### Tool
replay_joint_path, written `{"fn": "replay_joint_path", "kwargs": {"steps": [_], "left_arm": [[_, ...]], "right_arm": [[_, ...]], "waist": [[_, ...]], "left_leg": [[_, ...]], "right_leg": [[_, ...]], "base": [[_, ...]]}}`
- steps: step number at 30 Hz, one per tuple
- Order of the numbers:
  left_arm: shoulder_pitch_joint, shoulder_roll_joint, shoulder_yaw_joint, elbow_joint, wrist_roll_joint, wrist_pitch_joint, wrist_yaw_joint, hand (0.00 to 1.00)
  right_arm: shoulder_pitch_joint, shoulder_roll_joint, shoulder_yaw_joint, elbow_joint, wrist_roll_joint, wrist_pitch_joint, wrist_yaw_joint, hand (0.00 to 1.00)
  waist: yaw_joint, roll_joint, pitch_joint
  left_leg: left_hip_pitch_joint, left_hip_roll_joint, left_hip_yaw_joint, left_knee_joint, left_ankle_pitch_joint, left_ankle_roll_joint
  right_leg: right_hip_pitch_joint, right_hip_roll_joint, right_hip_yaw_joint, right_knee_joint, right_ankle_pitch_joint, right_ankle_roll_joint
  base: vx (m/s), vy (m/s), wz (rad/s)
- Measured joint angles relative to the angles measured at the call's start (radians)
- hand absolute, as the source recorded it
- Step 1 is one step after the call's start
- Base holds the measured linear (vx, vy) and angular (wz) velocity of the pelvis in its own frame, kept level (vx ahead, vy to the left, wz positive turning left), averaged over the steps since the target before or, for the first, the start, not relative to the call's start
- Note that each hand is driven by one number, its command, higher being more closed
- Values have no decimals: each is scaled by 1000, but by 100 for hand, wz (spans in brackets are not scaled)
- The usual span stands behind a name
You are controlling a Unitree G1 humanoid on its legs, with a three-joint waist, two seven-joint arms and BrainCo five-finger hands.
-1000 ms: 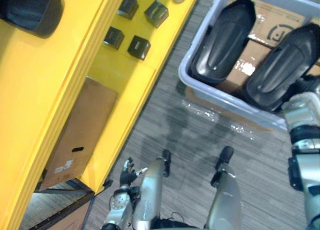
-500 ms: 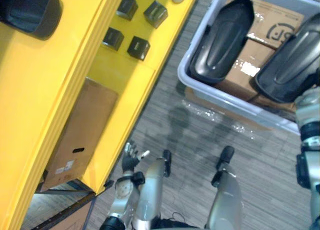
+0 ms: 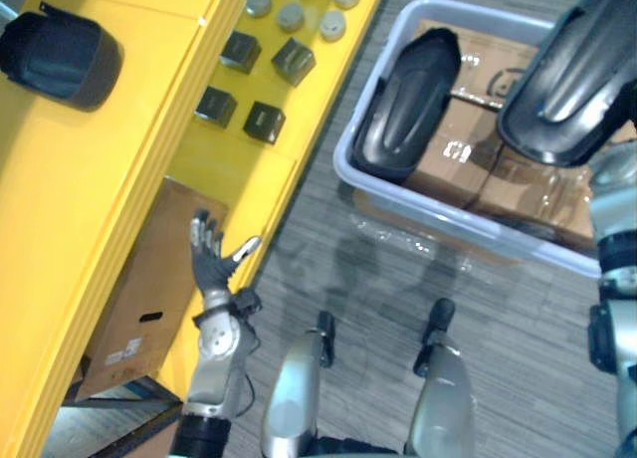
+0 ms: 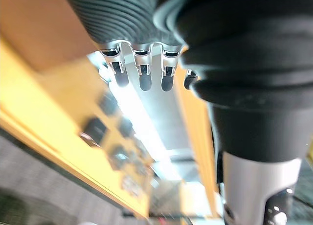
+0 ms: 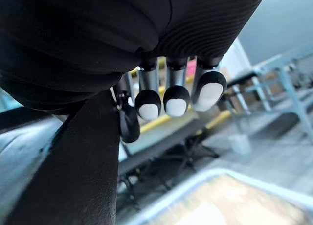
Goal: Walk over and take plastic housings, then place them on the shelf
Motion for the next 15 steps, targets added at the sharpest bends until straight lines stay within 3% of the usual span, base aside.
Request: {"fn": "replay_joint_path", "kwargs": {"steps": [6,11,15], "left_arm": [[-249,151,6,51,32,84,-55,0],[-468,214,-29,224,26,120,-73,0],[-563,219,-60,284,15,132,-87,0]], "right_arm": [[-20,41,28,-114,-48,-80,0,100],[-26,97,54,-163,-80,-148,-20,100],[-26,114,75,-222,-110,-195,-38,100]], "waist": [[-34,-33,0],[-72,-74,-15],[-98,-92,-23]], "left_leg": [[52,18,45,-37,4,-7],[88,30,74,-67,8,-14],[94,37,83,-70,7,-15]], "right_leg": [[15,23,34,-28,9,-8],[44,50,54,-83,32,-14],[53,59,60,-106,45,-18]], "base": [[27,22,-20],[25,22,-19],[11,34,-11]]}}
